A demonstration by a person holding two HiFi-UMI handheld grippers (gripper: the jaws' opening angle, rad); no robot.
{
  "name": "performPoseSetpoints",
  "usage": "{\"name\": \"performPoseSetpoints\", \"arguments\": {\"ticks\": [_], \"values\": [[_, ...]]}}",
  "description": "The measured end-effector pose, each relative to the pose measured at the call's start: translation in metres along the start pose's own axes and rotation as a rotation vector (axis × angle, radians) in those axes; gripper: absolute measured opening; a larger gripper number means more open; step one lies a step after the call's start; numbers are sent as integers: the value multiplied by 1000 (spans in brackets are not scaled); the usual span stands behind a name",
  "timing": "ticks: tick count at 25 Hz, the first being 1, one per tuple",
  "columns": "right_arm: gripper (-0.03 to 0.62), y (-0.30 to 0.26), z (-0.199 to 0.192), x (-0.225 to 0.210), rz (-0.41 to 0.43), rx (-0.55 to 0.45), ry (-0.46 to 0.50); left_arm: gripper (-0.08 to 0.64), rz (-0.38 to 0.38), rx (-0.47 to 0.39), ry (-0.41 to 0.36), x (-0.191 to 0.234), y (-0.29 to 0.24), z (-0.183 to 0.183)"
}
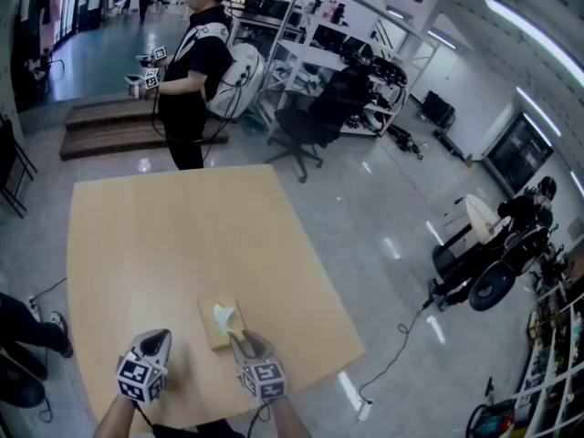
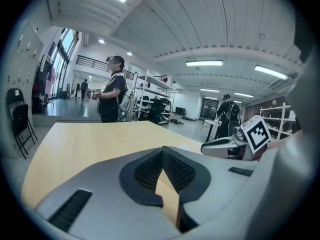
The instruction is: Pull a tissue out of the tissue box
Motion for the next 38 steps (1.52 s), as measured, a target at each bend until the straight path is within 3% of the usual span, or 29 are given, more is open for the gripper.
{"name": "performPoseSetpoints", "arguments": {"ticks": [4, 38], "values": [[166, -8, -5, -3, -3, 14, -5, 8, -13, 19, 2, -1, 1, -2], [166, -55, -38, -4, 45, 88, 16, 9, 25, 7, -17, 11, -5, -8]]}}
Point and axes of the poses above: the fingertips, and each gripper's own axes: y backward along the fingers, x to its left, z out of its top, the point moved 7 cm from there along y, backward along the fingers, and after that the axes turned 14 degrees about -x, right-handed, at the moved point
